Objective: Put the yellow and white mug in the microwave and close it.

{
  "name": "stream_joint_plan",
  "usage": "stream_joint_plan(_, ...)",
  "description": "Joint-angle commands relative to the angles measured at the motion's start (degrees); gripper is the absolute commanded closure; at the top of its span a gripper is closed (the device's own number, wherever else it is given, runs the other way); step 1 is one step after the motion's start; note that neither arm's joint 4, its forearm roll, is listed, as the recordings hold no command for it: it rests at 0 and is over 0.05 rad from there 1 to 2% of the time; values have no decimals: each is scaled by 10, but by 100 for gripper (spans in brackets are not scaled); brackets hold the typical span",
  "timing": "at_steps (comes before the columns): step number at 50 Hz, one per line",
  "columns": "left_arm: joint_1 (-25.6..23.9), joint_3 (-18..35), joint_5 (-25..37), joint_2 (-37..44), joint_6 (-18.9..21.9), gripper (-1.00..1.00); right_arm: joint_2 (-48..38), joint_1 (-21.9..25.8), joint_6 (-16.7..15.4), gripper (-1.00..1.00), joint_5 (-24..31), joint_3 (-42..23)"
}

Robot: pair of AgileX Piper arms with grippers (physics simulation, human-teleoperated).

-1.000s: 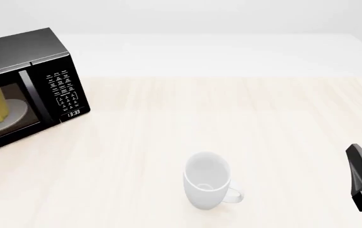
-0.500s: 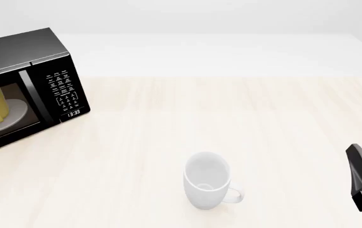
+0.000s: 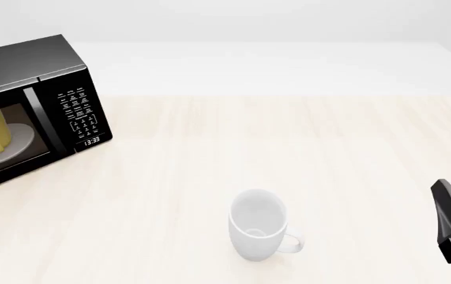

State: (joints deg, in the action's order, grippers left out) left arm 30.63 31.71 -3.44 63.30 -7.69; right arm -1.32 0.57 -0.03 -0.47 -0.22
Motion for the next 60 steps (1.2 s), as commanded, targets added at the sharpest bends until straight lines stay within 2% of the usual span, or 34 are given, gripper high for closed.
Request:
stream_joint_plan(1, -2, -8, 21, -39, 0, -100, 0, 0, 0, -100, 0, 0)
stream_joint_plan(21, -17, -5, 97, -134, -21, -100, 0, 0, 0, -100, 0, 0)
stream_joint_plan(60, -3, 20, 228, -308, -29, -100, 0, 0, 0, -100, 0, 0)
